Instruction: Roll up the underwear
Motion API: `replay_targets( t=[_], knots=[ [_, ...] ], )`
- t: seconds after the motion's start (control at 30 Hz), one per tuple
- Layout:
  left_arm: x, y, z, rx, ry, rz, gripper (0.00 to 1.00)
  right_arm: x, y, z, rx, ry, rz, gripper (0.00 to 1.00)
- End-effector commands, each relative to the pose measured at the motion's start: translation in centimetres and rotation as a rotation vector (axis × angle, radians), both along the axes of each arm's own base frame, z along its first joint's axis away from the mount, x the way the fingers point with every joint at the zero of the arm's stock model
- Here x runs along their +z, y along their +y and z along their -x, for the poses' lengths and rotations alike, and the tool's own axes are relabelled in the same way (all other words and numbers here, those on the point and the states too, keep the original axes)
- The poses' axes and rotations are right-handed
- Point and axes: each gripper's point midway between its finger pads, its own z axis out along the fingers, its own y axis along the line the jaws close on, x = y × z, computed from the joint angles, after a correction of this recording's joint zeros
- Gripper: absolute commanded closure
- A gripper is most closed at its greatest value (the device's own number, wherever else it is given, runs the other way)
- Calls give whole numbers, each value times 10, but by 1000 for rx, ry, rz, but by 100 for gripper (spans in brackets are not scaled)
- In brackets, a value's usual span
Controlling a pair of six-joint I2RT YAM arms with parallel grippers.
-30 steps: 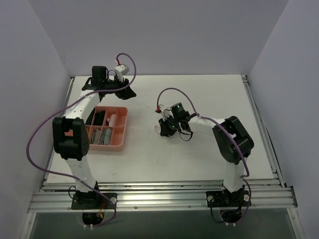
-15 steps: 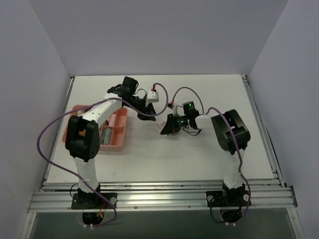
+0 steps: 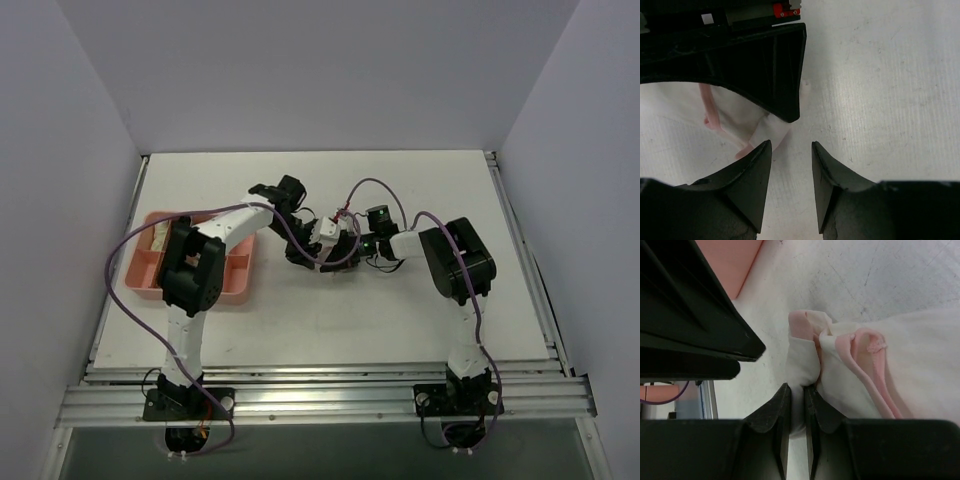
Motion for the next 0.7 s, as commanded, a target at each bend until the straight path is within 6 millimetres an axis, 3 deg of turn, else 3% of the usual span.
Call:
replay_targets(
  t=[0.0,0.43,0.67],
  knots=[
    [-9,-6,-12,-40,-78,-23,53,-59,-16,37,-29,178,149,100],
    [-32,-19,-29,-48,-162,-128,53,-56,-17,39,-30,177,120,100],
    [-29,-27,-33,-50,-186,-102,54,-55,-17,42,-23,180,117,100]
  ],
)
